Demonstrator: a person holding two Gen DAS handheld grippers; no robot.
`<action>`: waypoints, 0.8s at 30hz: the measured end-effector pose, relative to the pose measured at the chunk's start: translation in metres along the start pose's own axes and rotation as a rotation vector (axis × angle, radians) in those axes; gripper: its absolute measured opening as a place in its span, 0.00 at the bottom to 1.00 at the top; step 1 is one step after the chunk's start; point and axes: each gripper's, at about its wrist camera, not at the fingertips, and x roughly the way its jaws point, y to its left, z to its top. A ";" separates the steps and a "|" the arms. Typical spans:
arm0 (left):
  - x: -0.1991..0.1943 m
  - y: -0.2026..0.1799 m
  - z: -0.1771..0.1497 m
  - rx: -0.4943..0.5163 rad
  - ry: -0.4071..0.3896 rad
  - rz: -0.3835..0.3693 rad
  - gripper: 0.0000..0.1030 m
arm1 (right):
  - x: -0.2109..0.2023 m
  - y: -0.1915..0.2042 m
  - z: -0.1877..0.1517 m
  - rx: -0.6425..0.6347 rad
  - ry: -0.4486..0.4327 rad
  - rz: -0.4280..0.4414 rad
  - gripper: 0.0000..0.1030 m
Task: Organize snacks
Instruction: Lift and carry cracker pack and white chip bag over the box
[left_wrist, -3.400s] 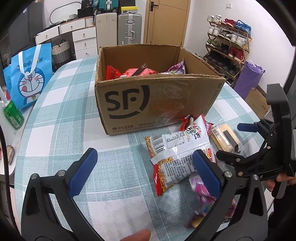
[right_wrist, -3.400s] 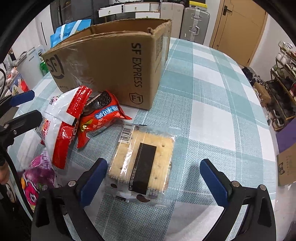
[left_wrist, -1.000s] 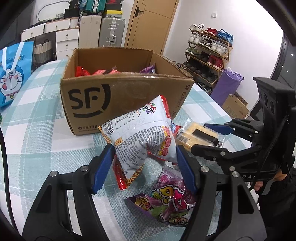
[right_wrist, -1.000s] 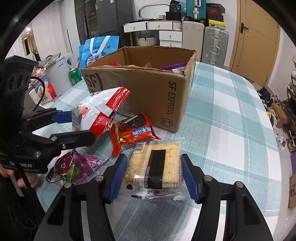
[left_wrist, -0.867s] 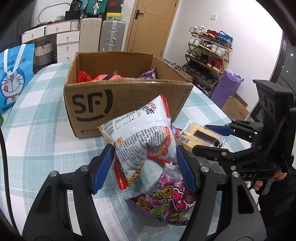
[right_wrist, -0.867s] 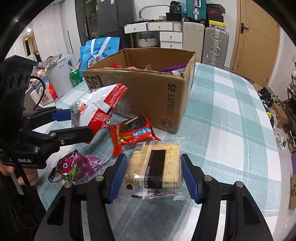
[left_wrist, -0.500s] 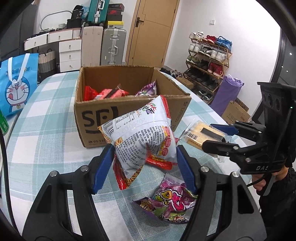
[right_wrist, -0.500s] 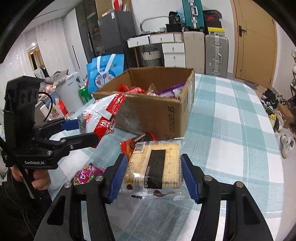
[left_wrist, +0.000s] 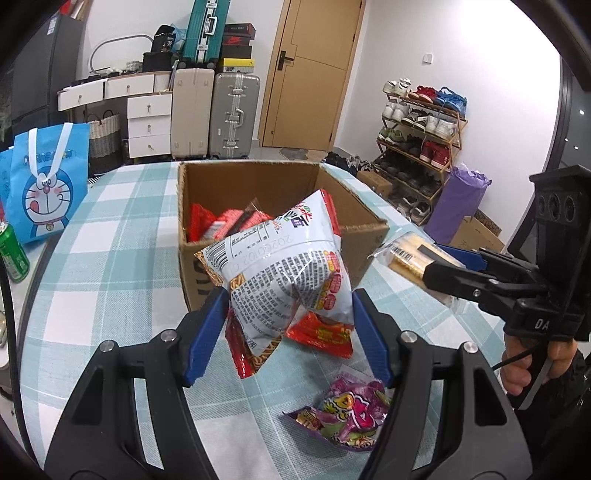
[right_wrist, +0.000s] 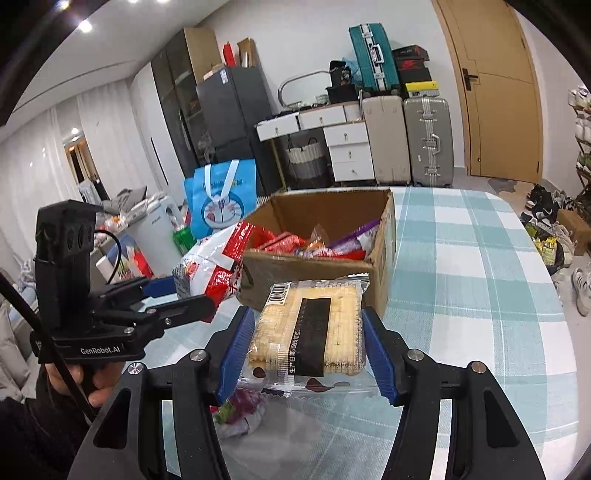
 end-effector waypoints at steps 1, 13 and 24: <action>-0.001 0.000 0.003 -0.002 -0.004 0.002 0.64 | -0.001 0.001 0.002 0.006 -0.015 0.000 0.58; -0.003 0.017 0.025 -0.030 -0.009 0.011 0.58 | 0.014 0.008 0.015 0.053 -0.056 -0.018 0.58; -0.010 0.021 0.037 -0.052 -0.072 -0.016 0.53 | 0.009 0.004 0.020 0.068 -0.093 -0.011 0.58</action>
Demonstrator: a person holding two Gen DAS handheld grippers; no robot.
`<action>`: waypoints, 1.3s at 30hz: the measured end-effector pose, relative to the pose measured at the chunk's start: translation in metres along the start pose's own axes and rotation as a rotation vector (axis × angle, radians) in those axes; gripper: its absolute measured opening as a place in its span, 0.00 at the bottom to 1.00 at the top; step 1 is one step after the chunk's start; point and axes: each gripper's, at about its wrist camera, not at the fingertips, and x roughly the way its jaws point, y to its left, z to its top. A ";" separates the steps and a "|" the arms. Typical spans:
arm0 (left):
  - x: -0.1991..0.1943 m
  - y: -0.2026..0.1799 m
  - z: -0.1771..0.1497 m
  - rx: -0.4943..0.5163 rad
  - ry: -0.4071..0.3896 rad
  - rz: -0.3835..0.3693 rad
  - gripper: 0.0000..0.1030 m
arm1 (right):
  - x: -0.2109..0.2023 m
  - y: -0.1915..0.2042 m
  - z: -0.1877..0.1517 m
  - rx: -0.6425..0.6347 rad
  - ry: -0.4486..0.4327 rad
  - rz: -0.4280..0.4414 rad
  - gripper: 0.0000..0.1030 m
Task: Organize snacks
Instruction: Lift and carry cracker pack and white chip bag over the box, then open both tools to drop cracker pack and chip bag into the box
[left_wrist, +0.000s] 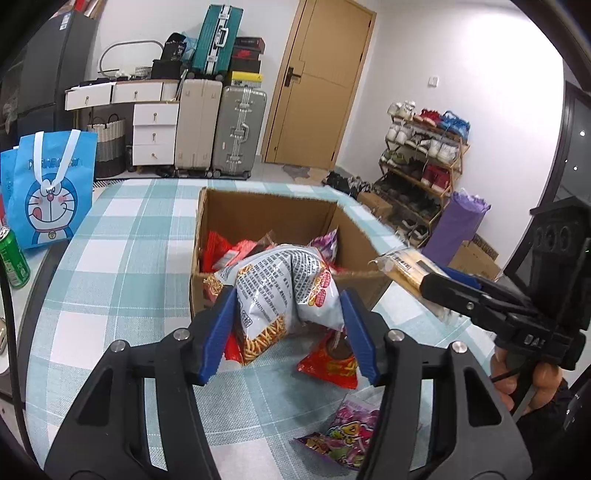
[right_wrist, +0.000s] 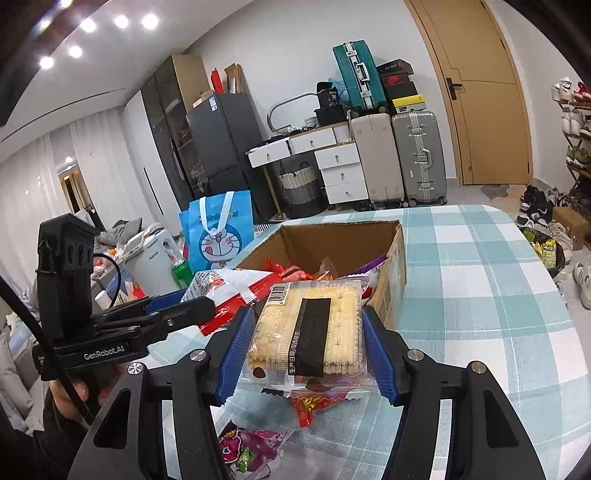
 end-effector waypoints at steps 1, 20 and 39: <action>-0.004 -0.001 0.001 0.005 -0.014 -0.003 0.53 | -0.001 -0.001 0.002 0.005 -0.009 -0.002 0.58; 0.036 0.006 0.050 0.003 -0.055 0.116 0.53 | 0.034 -0.009 0.036 0.082 -0.018 0.001 0.58; 0.102 0.000 0.041 0.111 0.026 0.193 0.54 | 0.085 -0.037 0.044 0.207 0.051 0.031 0.58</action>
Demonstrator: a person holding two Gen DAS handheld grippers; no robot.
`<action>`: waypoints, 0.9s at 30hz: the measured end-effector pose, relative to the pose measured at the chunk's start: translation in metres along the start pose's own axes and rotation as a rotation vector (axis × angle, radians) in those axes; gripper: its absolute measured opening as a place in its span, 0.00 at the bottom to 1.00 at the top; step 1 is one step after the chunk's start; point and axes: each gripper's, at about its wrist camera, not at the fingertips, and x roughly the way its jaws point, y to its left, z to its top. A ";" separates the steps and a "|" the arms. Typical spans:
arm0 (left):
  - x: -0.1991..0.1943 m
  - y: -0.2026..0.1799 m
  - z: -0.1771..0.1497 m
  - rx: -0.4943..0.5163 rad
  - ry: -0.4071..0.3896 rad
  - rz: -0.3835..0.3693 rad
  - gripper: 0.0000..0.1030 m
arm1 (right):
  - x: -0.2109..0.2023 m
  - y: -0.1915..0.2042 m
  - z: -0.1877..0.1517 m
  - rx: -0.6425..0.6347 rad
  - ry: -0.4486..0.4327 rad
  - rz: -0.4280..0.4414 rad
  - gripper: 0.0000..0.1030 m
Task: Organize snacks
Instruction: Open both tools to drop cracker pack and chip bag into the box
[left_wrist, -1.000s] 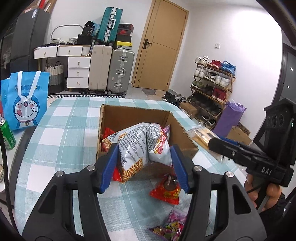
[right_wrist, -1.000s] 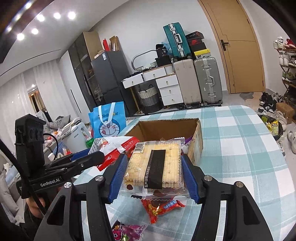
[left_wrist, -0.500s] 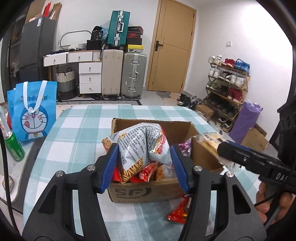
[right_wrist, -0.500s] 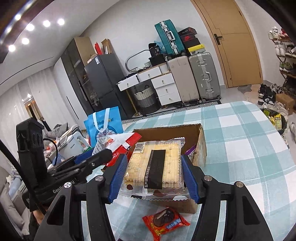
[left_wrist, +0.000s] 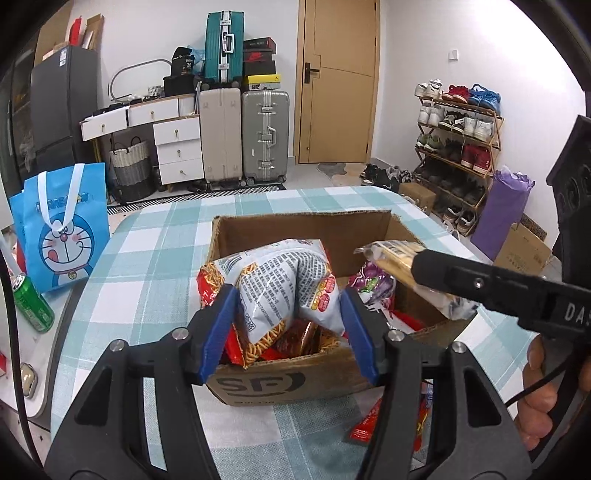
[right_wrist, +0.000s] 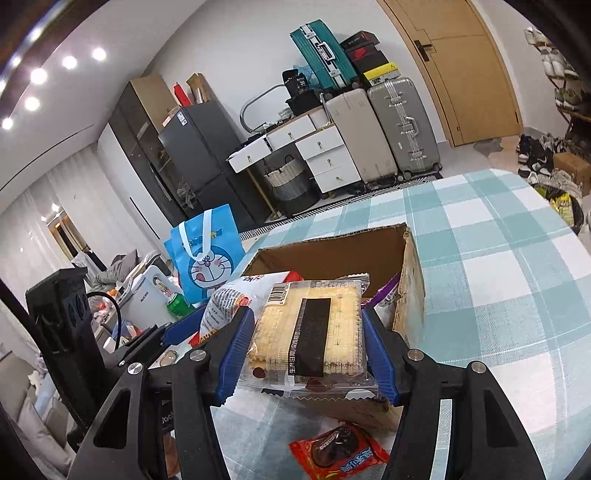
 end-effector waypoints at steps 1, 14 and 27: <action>0.001 -0.001 -0.001 0.005 0.002 0.000 0.54 | 0.002 -0.001 0.000 0.004 0.004 0.001 0.58; 0.006 -0.006 -0.007 0.032 0.065 -0.008 0.55 | 0.009 -0.009 0.003 0.020 0.021 -0.005 0.58; -0.006 0.020 0.000 -0.065 0.042 -0.038 0.74 | 0.003 0.003 0.006 -0.023 0.010 -0.007 0.69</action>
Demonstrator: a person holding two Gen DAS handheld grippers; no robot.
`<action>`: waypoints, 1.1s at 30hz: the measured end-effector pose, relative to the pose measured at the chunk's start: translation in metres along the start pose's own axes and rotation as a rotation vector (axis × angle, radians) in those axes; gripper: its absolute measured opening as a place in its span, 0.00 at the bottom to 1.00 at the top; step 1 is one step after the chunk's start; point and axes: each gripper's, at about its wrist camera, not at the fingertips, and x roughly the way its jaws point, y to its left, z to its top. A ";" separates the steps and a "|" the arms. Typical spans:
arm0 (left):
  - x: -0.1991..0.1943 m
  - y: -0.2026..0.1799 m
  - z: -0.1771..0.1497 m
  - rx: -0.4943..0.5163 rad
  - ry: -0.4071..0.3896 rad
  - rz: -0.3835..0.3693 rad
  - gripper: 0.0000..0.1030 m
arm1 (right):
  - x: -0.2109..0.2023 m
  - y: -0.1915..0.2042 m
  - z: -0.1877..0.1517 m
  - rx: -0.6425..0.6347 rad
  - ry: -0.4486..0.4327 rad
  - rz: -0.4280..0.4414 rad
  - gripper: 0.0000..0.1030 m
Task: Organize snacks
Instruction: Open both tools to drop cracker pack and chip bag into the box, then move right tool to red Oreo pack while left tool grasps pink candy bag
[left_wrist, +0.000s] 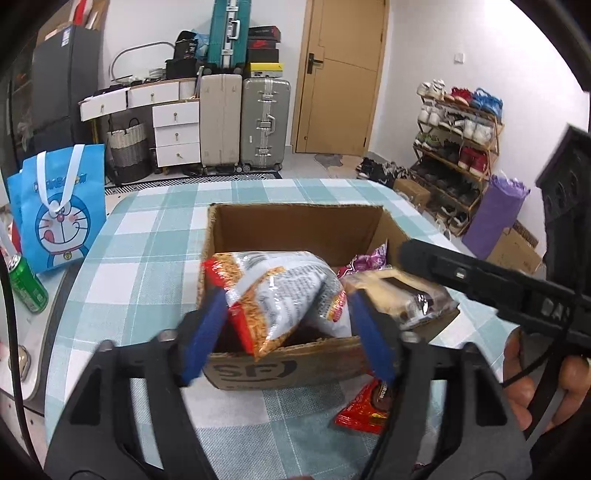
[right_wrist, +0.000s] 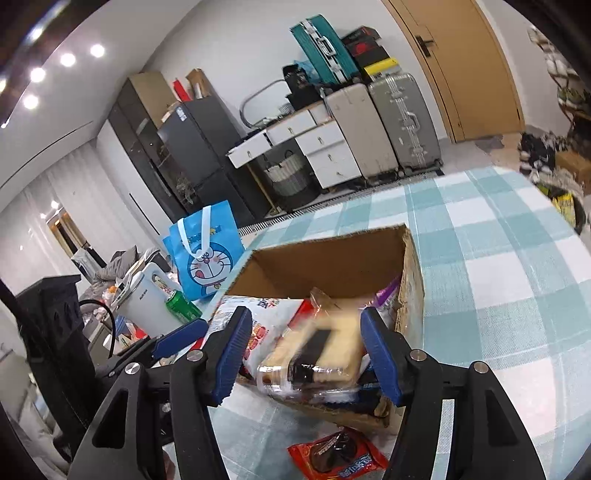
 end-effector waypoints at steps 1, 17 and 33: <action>-0.003 0.003 0.000 -0.006 -0.004 -0.007 0.79 | -0.005 0.003 0.000 -0.012 -0.010 -0.007 0.74; -0.062 0.021 -0.047 -0.029 0.026 -0.031 0.99 | -0.069 0.001 -0.038 -0.097 0.012 -0.069 0.99; -0.081 -0.013 -0.097 0.022 0.114 -0.021 0.99 | -0.077 -0.010 -0.074 -0.158 0.103 -0.106 0.99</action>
